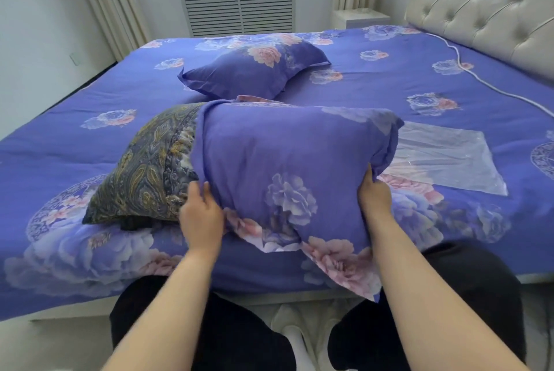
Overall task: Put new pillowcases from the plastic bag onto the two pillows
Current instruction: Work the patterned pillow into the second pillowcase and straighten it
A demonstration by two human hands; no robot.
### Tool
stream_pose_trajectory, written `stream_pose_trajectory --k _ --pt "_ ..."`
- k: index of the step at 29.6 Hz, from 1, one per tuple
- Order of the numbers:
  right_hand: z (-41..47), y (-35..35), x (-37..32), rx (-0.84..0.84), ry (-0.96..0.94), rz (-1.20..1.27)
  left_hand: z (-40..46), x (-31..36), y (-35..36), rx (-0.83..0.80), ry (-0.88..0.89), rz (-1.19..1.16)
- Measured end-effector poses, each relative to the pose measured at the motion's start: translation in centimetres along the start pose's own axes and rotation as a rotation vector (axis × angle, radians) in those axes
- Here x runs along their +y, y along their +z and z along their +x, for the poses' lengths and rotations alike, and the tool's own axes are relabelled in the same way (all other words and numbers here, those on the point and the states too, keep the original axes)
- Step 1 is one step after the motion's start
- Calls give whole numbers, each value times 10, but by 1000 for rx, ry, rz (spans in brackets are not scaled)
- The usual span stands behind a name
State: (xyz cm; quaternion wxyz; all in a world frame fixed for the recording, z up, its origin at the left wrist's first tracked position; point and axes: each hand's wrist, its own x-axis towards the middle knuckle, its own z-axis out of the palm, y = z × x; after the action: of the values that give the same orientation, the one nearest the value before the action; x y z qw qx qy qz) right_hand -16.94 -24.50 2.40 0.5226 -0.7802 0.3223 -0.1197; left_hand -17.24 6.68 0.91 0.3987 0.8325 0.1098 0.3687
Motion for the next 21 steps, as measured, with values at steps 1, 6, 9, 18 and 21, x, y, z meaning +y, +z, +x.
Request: stream_pose_trajectory --k 1,6,9,18,21 --pt "4 -7 -1 57 -24 16 14 -12 -7 33 -10 60" --pt "21 -20 -8 152 -63 48 51 -47 -26 -60 -52 267" --pt "20 -16 -2 146 21 46 49 -46 -23 -73 -69 264" --pt "19 -26 8 193 82 82 51 -34 -28 4 -200 138" --pt "15 -26 -2 178 41 24 57 -14 -22 87 -87 195"
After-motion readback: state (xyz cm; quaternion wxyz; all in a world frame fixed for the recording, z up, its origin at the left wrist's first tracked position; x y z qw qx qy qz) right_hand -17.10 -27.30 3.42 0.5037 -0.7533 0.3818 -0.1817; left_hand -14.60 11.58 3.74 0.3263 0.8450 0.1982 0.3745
